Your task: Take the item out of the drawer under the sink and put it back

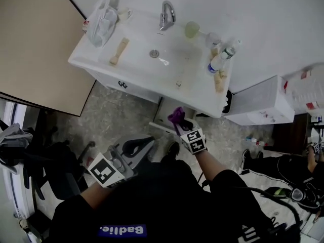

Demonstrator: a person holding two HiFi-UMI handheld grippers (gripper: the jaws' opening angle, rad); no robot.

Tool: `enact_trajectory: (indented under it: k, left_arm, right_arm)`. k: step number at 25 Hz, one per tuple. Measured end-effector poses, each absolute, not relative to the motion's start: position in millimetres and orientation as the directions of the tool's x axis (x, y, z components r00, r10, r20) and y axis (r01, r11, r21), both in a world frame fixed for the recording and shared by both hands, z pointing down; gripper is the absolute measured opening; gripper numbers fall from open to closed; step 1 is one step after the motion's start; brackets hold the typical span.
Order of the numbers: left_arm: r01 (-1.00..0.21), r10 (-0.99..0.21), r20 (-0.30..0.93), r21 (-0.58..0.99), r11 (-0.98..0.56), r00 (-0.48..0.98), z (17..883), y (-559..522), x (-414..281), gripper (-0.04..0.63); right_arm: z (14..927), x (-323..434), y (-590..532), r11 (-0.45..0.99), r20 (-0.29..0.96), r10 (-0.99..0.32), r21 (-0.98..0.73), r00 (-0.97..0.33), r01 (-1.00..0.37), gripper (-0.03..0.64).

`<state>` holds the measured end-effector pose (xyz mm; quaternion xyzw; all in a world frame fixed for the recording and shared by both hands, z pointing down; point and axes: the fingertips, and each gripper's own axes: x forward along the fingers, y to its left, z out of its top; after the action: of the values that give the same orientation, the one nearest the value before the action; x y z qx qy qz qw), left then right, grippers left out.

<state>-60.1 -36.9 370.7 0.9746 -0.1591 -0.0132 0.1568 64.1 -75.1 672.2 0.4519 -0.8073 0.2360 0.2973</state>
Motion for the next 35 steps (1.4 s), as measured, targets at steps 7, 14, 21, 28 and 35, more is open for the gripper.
enact_trajectory:
  k: [7, 14, 21, 28, 35]
  left_arm:
    - [-0.258, -0.267, 0.015, 0.306, -0.916, 0.964, 366, -28, -52, -0.011]
    - [-0.212, -0.233, -0.042, 0.281, -0.936, 0.972, 348, -25, -41, -0.011]
    - [-0.172, -0.187, -0.032, 0.268, -0.948, 0.982, 341, -17, -31, -0.011]
    - [-0.126, -0.134, -0.017, 0.257, -0.958, 0.991, 341, -4, -18, -0.011]
    - [-0.095, -0.096, 0.008, 0.225, -0.970, 0.995, 341, 10, -6, -0.011]
  right_arm:
    - [607, 54, -55, 0.472, 0.600, -0.653, -0.154, -0.462, -0.868, 0.080]
    - [539, 51, -40, 0.453, 0.491, -0.723, -0.194, -0.486, -0.870, 0.080]
    - [466, 53, -27, 0.453, 0.373, -0.778, -0.225, -0.506, -0.863, 0.080]
    - [413, 59, -8, 0.446, 0.268, -0.820, -0.253, -0.506, -0.858, 0.080]
    - [372, 59, 12, 0.452, 0.182, -0.840, -0.289, -0.512, -0.844, 0.080]
